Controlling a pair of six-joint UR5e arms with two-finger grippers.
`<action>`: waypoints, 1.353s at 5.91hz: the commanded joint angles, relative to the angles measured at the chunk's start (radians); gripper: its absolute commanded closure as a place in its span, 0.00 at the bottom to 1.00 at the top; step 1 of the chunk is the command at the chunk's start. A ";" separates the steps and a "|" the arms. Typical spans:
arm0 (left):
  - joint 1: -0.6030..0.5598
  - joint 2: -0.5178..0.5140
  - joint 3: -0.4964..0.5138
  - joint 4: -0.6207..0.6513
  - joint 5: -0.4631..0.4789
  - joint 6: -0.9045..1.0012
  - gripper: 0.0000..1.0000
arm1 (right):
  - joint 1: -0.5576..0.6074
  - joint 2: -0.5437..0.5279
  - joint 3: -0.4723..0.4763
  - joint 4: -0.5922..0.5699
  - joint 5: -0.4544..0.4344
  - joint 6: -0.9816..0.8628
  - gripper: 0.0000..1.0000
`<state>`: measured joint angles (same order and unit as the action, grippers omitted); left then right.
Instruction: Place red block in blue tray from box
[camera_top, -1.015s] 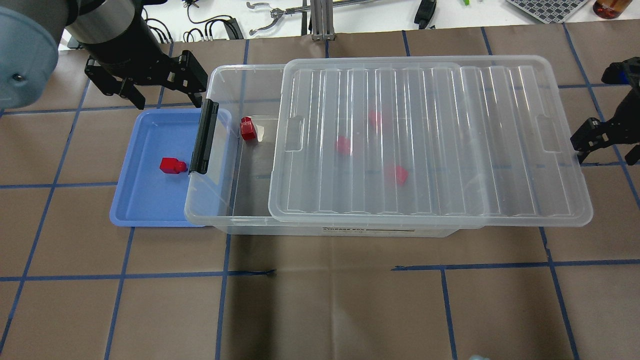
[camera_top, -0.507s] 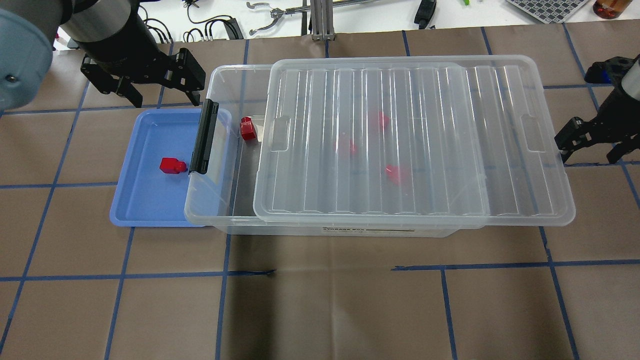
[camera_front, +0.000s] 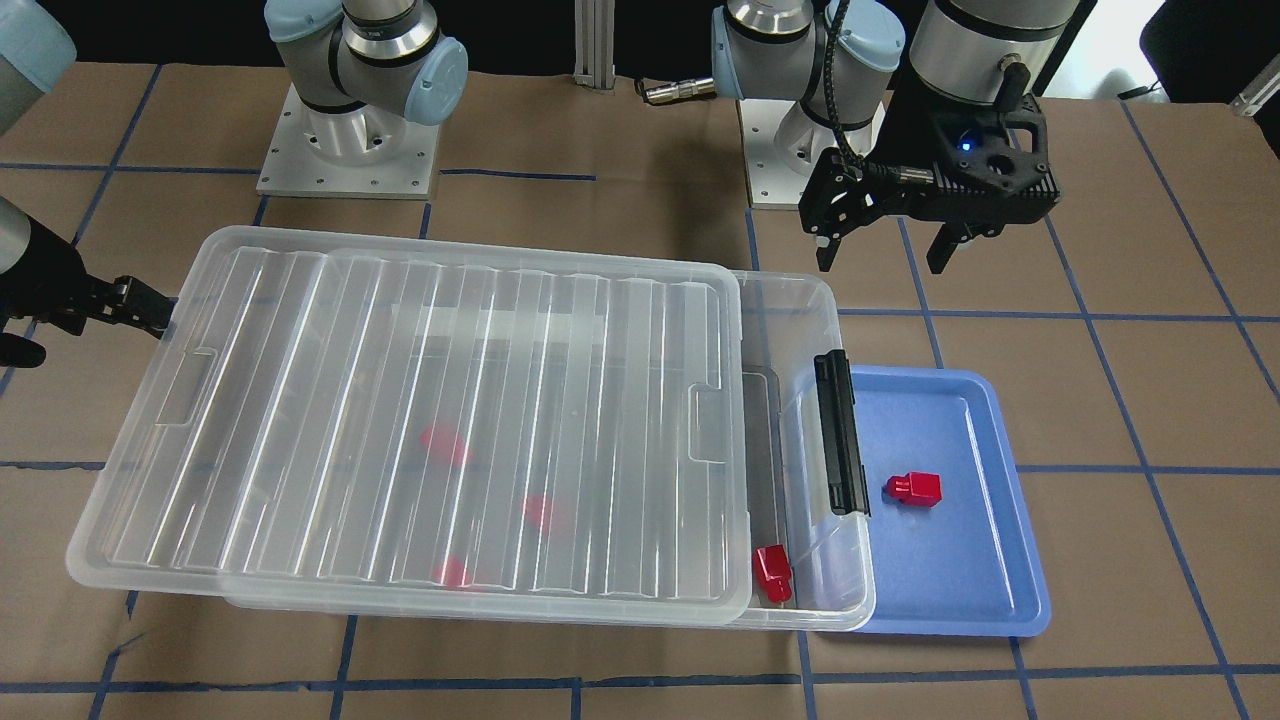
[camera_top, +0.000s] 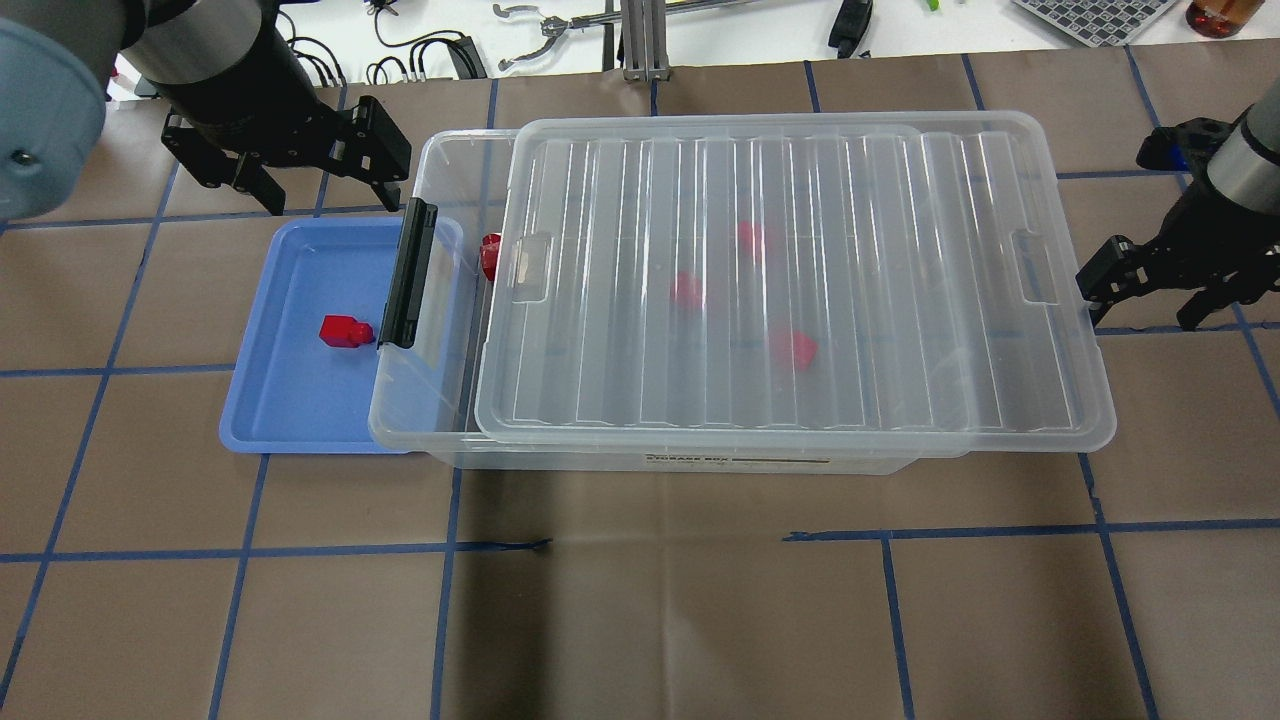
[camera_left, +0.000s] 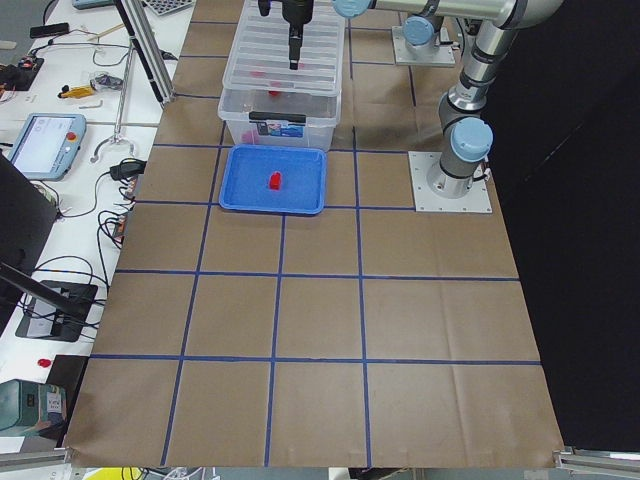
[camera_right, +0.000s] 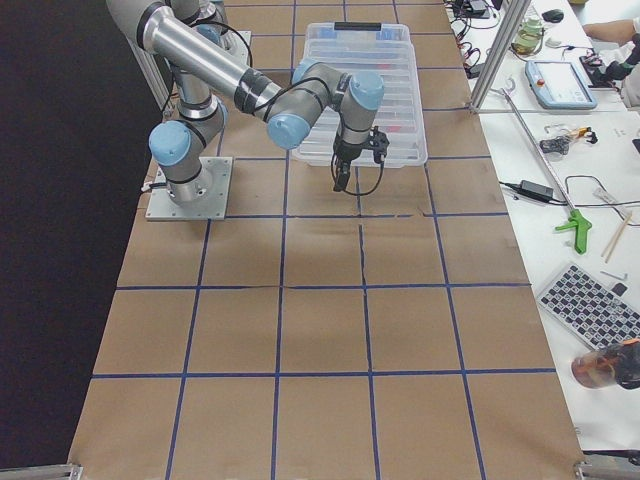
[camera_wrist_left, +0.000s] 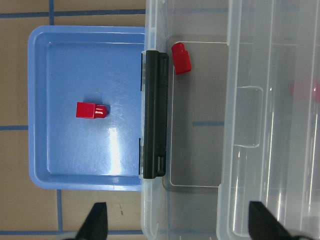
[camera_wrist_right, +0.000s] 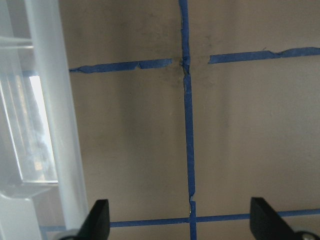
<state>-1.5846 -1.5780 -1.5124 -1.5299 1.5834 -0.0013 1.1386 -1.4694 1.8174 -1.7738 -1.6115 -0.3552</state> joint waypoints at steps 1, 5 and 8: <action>0.002 0.000 0.000 -0.001 0.000 -0.002 0.01 | 0.039 0.000 0.000 0.002 0.002 0.039 0.00; 0.003 -0.002 0.001 -0.003 -0.002 -0.002 0.01 | 0.076 -0.015 -0.001 0.057 0.045 0.079 0.00; 0.003 -0.011 0.014 -0.003 -0.002 -0.002 0.01 | 0.113 -0.019 -0.001 0.057 0.051 0.085 0.00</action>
<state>-1.5816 -1.5870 -1.4993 -1.5324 1.5816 -0.0030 1.2458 -1.4856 1.8163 -1.7170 -1.5641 -0.2717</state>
